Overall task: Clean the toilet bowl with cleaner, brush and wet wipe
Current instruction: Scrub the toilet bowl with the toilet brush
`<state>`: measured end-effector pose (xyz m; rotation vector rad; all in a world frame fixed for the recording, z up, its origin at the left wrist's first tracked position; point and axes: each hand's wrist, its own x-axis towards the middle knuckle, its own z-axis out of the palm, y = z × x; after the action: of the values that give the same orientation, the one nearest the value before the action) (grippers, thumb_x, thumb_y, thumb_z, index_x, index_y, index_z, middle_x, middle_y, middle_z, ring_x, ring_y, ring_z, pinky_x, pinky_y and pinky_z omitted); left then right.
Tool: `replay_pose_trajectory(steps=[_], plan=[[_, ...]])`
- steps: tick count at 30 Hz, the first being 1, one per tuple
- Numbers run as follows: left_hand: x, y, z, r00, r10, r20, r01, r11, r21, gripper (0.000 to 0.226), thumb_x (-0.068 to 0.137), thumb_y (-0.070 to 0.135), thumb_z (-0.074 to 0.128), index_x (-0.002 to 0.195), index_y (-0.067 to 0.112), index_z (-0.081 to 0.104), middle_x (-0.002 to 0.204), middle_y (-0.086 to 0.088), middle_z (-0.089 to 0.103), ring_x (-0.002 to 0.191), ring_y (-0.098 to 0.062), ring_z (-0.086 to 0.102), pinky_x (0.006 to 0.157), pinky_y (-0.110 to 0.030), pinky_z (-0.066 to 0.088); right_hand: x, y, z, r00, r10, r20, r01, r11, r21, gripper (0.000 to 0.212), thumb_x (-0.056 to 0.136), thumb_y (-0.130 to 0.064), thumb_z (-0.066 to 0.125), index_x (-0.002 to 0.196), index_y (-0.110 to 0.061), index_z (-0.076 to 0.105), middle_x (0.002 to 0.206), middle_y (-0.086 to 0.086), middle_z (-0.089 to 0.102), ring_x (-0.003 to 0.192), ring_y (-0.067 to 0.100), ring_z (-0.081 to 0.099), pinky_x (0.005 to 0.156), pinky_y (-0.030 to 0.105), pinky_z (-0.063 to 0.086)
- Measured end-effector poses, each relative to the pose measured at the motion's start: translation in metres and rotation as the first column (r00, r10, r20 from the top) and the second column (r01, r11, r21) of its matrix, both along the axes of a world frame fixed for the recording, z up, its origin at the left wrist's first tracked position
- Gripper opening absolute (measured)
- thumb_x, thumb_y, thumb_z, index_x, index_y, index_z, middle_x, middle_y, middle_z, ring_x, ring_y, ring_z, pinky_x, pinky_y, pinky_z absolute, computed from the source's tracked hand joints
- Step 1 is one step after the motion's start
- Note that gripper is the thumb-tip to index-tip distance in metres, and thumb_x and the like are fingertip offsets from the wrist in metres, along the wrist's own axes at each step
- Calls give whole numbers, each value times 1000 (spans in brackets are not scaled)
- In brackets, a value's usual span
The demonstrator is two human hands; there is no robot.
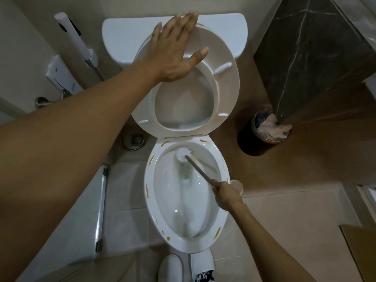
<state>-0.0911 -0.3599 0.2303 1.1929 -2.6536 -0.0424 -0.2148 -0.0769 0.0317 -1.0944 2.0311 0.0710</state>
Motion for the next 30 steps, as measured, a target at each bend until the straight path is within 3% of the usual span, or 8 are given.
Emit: replay_pose_trajectory(steps=[4,9,12,15,19,26,30], plan=[[-1,0,1,1000,6,-1,-6,1000,9,79,90,64,17,152,18,-1,160,-4,0,147,-23,-1,117,-49,-1,-4,10,-5,998,-56,42,57,998,-31,37,101,-29,38,136,-27,52,121,10,64,110,30,59,93,38,49],[0,2,1,1000,2,-2,-2,1000,5,80,90,64,17,152,17,-2,160,-3,0,147,-23,-1,117,-48,-2,-25,33,-8,978,-205,36,206,978,-39,37,100,-35,40,134,-34,54,116,9,64,101,29,61,81,36,52],[-1,1,0,1000,5,4,-5,1000,-1,81,90,64,17,152,17,-2,160,-4,0,147,-24,0,117,-48,-1,-2,20,-11,985,-139,106,148,986,-83,37,100,-32,41,135,-32,53,122,11,64,108,32,60,89,41,52],[0,1,1,1000,0,2,0,1000,-1,80,91,64,17,152,17,-2,160,-4,0,147,-24,0,117,-49,-1,18,9,-13,983,-106,151,120,989,-86,36,101,-31,39,133,-28,55,115,10,65,98,30,62,80,38,54],[0,1,1,1000,-3,1,3,1000,3,80,91,64,17,152,17,-2,160,-3,0,147,-24,0,117,-49,-1,1,25,-12,985,-156,78,159,986,-40,38,101,-30,39,137,-31,51,117,10,65,104,29,61,89,38,52],[0,1,0,1000,3,-1,-3,1000,7,81,89,64,16,152,17,-3,160,-3,-1,147,-24,-1,117,-48,-2,-29,72,8,972,-235,-8,235,972,26,37,101,-31,38,134,-32,54,89,3,58,78,24,51,76,37,53],[0,0,1,1000,-1,-3,1,1000,13,79,92,63,18,152,17,-3,160,-2,0,147,-24,-1,117,-49,-2,-17,37,3,982,-187,12,187,982,23,36,100,-27,36,129,-27,57,99,8,63,88,29,60,76,37,53]])
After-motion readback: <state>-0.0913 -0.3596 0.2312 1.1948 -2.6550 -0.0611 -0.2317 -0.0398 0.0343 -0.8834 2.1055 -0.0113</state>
